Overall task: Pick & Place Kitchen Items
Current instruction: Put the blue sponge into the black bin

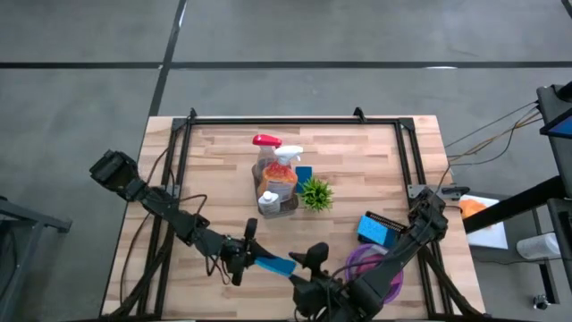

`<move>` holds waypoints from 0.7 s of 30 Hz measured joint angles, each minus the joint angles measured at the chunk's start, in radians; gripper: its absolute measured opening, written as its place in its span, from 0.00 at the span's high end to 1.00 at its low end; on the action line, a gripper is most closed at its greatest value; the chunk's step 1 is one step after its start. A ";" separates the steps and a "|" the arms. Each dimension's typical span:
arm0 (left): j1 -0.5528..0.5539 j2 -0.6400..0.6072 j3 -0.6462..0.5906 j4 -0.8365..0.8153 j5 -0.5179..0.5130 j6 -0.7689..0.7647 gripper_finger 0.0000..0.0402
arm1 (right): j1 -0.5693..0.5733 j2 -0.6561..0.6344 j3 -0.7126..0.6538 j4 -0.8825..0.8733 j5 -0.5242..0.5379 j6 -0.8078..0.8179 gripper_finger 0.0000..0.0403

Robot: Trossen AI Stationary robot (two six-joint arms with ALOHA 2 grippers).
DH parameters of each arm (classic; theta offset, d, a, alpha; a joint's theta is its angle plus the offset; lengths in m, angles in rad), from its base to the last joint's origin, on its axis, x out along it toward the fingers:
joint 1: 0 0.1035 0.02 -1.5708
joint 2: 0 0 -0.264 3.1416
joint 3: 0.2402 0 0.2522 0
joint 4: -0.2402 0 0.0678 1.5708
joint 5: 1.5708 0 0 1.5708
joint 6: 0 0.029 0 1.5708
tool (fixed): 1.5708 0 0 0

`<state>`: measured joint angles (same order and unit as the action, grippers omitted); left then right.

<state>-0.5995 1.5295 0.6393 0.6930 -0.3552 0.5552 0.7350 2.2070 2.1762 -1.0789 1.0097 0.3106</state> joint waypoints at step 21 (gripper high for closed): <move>-0.158 -0.281 -0.134 -0.134 -0.300 -0.085 1.00 | -0.026 -0.050 -0.122 0.990 -0.636 -0.718 0.28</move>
<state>-0.7575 1.2482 0.5056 0.5586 -0.6548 0.4707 0.7087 2.1574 2.0537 -0.0894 0.3737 -0.4072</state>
